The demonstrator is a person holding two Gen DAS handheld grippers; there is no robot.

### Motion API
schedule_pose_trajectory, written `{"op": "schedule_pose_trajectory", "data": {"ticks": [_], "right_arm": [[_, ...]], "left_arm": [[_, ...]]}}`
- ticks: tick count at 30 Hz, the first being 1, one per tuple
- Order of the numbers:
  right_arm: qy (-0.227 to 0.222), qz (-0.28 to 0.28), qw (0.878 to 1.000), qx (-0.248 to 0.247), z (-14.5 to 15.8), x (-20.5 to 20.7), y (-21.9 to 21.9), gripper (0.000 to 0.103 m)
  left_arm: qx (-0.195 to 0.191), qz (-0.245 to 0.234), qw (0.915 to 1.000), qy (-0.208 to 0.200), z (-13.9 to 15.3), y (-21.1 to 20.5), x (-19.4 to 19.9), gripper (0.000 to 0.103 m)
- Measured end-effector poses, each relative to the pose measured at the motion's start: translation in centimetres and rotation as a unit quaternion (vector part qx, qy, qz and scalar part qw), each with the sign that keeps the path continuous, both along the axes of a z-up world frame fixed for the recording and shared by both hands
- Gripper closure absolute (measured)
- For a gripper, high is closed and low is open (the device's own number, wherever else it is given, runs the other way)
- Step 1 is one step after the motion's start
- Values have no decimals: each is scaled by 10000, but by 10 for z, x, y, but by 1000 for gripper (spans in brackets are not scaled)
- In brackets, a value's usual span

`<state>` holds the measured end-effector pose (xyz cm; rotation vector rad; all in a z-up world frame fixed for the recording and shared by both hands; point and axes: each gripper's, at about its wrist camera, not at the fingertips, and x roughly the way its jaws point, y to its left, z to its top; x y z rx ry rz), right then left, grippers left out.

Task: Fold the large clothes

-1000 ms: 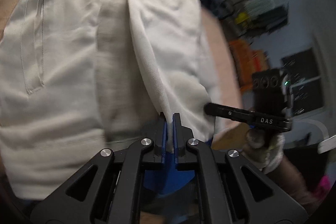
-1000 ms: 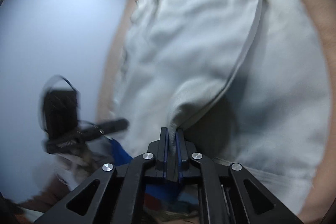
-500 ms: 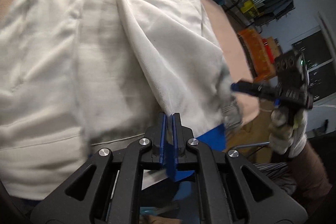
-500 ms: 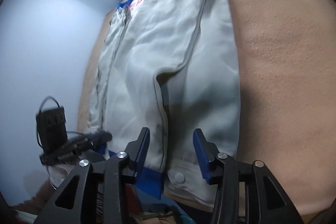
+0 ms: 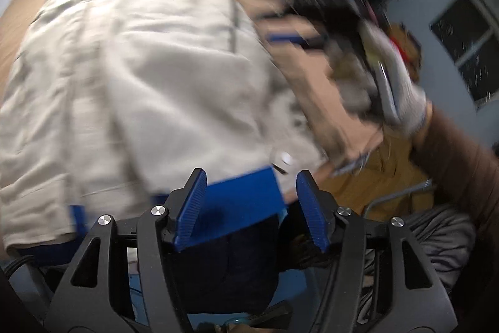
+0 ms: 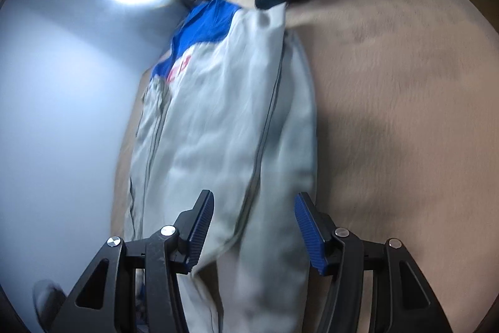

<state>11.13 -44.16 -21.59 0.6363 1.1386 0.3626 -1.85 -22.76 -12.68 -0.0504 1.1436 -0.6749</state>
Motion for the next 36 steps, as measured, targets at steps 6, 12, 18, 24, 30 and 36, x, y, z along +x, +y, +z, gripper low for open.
{"op": "schedule_pose_trajectory", "data": {"ticks": [6,12,18,24,30,36], "right_arm": [[-197,-93,9998,-6,4,33,-11,45],[-314,-318,9985,313,2,66,-25,45],[-287,-373,9982,382,-7,110,-23,46],[-223,-131,9997,-17,-13,139,-11,62],[-193,112,9960,-863,-13,149,5,102],[-707,202,9872,-1416,27,152,9,103]], "left_arm": [[793,-471,9956,-146,-29,-64,-4,42],[1133,-497,9921,-220,-53,-59,1,74],[544,-439,9973,229,-56,-38,21,91],[-301,-307,9958,812,-45,-15,33,92],[-596,-423,9940,808,-29,-10,24,92],[-1488,-391,9807,1210,-19,-15,35,92]]}}
